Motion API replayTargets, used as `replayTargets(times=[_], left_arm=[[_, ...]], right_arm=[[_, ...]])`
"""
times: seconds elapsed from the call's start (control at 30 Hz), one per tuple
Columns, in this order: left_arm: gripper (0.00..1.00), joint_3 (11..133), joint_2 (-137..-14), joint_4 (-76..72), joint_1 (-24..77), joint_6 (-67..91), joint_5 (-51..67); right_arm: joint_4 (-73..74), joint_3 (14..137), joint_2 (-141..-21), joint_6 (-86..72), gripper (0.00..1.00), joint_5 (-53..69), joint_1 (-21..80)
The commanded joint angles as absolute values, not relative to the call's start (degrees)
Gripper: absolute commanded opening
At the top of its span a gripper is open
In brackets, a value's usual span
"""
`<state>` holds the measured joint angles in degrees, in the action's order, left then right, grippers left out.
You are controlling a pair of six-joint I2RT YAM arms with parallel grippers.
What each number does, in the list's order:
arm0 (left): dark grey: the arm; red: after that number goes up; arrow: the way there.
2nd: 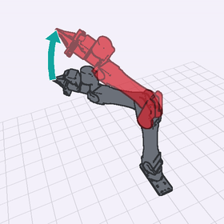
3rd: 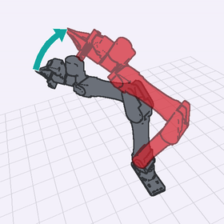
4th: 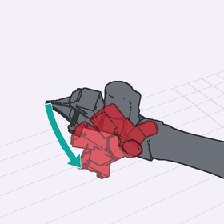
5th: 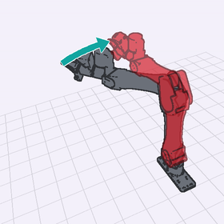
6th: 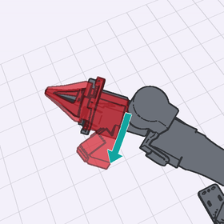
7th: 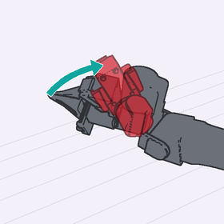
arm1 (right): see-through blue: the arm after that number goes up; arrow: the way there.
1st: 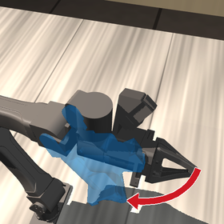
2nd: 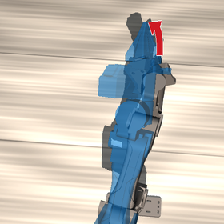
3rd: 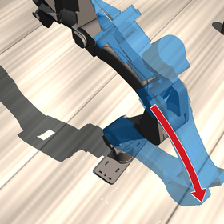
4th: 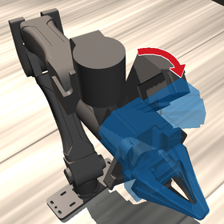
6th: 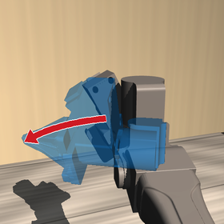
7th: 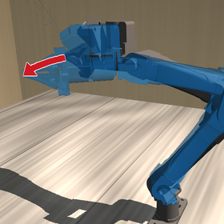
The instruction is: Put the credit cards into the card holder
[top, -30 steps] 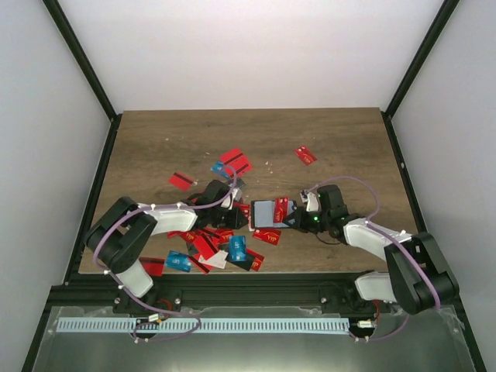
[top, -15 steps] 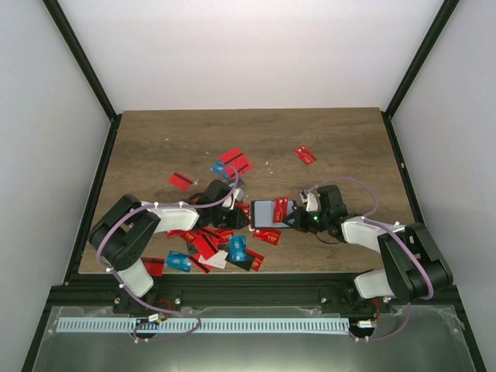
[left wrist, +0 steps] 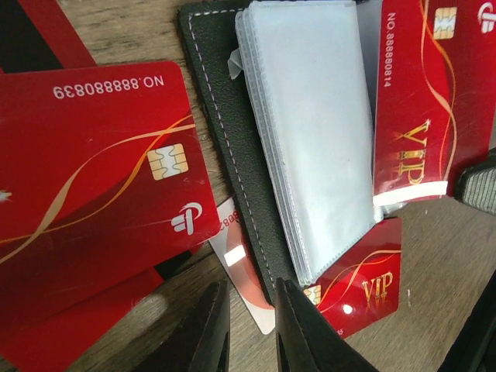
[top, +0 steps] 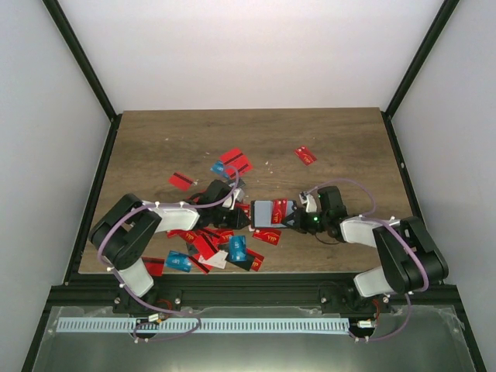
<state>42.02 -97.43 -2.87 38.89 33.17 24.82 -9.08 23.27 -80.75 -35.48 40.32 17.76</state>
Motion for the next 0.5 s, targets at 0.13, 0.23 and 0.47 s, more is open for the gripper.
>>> replayTargets(times=[0.13,0.23,0.47], left_arm=[[0.19,43.19,-98.79,-4.65,38.84,32.67,25.99],[0.19,43.15,-98.96,-4.72,38.85,32.67,26.10],[0.19,43.27,-99.29,-5.18,38.85,32.87,26.69]], right_arm=[[-13.41,22.19,-83.39,-37.82,0.01,44.59,17.20],[-13.71,22.21,-83.90,-38.57,0.01,46.14,17.17],[-13.96,22.59,-86.25,-39.78,0.01,49.14,17.15]])
